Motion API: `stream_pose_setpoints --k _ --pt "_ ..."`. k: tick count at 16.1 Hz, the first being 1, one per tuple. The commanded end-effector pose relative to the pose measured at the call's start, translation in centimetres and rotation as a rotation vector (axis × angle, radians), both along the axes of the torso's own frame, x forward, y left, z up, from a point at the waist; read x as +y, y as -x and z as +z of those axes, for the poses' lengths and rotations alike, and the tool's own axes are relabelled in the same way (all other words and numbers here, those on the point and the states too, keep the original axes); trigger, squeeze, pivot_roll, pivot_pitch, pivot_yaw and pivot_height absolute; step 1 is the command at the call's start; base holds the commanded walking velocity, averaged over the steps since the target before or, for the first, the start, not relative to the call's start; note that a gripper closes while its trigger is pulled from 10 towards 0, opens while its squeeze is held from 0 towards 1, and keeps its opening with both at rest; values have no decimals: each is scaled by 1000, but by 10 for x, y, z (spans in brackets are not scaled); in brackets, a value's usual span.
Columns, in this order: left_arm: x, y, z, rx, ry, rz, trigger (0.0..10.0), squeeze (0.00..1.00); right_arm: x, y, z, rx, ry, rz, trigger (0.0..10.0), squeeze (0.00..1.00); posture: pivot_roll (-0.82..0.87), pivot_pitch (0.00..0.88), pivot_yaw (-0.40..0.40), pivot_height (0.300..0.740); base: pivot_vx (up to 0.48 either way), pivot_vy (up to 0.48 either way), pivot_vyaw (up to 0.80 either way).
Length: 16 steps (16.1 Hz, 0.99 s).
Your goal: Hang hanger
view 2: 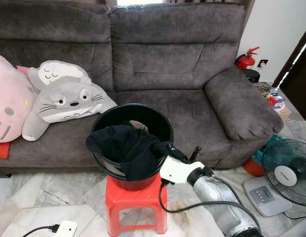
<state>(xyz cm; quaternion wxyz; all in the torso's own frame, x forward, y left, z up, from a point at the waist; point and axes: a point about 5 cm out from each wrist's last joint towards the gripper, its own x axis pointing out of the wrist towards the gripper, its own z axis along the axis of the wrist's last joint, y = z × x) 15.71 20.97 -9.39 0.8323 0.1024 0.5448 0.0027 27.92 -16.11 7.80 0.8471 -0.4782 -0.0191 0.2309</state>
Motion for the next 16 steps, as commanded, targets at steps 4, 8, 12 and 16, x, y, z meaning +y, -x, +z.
stream_pose_setpoints --k 4,8,12,16 --pt "-1 1 0 4 -3 -4 10000 0 -10 -18 25 -52 -178 -154 0 0 -202 0 -18 740 0 0 0" --pt "0 1 -1 7 -3 -3 10000 0 -7 -37 70 -68 -670 -304 0 0 -199 0 -14 740 0 0 0" --pt "0 2 -1 8 -3 -4 10000 0 -7 -53 133 -170 -881 -300 10000 0 -200 0 -15 740 0 0 0" --pt "-1 2 -1 8 -1 -3 10000 0 -6 -54 204 -307 -1090 -255 10000 0 -195 0 -19 740 0 0 0"
